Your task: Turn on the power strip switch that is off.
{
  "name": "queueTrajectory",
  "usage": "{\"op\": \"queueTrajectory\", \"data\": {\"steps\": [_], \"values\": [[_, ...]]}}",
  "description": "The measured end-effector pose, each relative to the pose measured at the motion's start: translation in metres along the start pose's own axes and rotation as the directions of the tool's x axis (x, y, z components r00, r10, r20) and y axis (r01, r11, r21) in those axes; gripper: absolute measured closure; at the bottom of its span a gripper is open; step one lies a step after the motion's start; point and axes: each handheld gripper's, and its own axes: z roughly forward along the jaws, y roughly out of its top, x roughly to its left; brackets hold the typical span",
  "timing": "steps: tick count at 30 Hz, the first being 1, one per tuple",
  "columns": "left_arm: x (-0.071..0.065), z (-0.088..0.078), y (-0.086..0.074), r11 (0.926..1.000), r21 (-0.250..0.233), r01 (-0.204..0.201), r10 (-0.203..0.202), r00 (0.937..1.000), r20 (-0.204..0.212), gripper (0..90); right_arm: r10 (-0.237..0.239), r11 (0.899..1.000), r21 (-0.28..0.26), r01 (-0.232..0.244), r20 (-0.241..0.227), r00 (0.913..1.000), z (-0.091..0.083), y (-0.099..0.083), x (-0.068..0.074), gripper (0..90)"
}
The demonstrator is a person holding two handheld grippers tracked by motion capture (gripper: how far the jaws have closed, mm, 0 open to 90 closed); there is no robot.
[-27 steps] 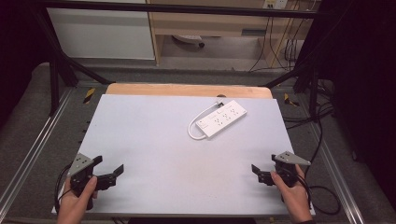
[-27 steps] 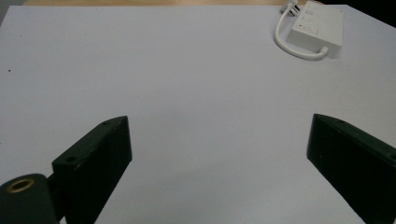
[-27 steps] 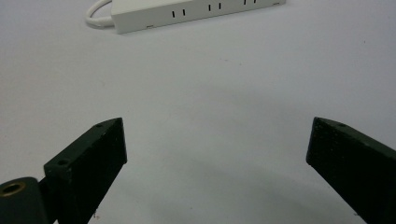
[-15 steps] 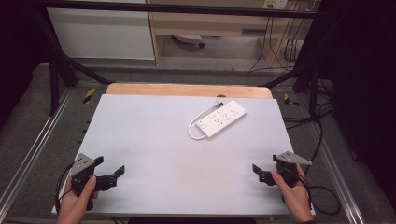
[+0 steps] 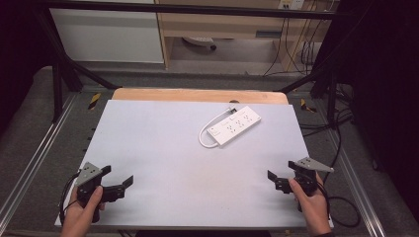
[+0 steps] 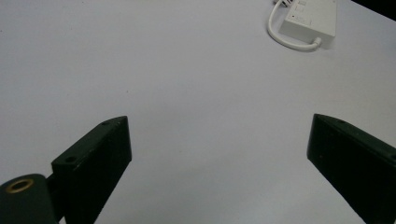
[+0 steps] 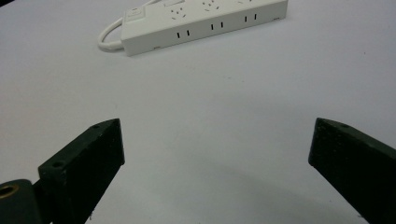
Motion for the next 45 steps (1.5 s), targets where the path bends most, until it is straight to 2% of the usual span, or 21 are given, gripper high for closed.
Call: {"op": "queueTrajectory", "data": {"steps": [5,9,13,15,17,20,25,27,34,40,45], "values": [[0.001,-0.001,-0.001,1.0,-0.001,0.006,-0.006,0.9999,-0.008,6.4,0.007,0.999,-0.032,-0.006,0.009,0.9999,-0.004,0.007,0.001,5.7],[0.002,-0.001,-0.001,1.0,-0.001,0.005,-0.005,1.0,-0.007,6.4,-0.006,0.999,-0.043,0.006,0.016,0.9999,-0.005,0.017,0.001,4.6],[0.001,-0.001,-0.001,1.0,0.002,0.009,-0.009,0.9999,-0.003,6.4,-0.02,0.998,-0.056,0.021,0.016,0.9997,-0.003,0.03,0.0,4.6],[0.001,-0.001,-0.001,1.0,0.004,0.008,-0.008,1.0,-0.001,6.5,-0.026,0.997,-0.078,0.029,0.044,0.9987,-0.002,0.035,0.0,6.1],[0.001,0.0,-0.001,1.0,0.003,0.009,-0.009,1.0,-0.003,6.5,-0.031,0.995,-0.089,0.035,0.051,0.9982,-0.001,0.041,-0.002,6.2],[0.002,0.0,-0.001,1.0,0.002,0.009,-0.009,1.0,-0.001,6.5,-0.025,0.995,-0.096,0.029,0.042,0.9988,0.001,0.046,-0.004,6.0],[0.002,0.0,-0.001,0.9999,0.007,0.009,-0.009,1.0,-0.001,6.4,-0.024,0.995,-0.095,0.026,0.015,0.9996,0.011,0.064,-0.005,4.6],[0.001,0.0,-0.002,0.9999,0.01,0.007,-0.007,1.0,0.001,6.4,-0.039,0.995,-0.096,0.039,0.009,0.9992,0.015,0.071,-0.004,4.6],[0.002,0.0,-0.002,0.9998,0.013,0.014,-0.014,0.9999,0.0,6.4,-0.057,0.991,-0.117,0.058,0.012,0.9983,0.027,0.093,0.0,5.0],[0.002,0.0,-0.002,0.9998,0.013,0.014,-0.014,0.9999,0.003,6.5,-0.055,0.993,-0.105,0.055,0.001,0.9985,0.036,0.104,0.001,4.4],[0.002,0.001,-0.002,0.9998,0.016,0.008,-0.009,1.0,0.003,6.4,-0.06,0.994,-0.089,0.061,0.015,0.9981,0.048,0.116,0.0,4.2]]}}
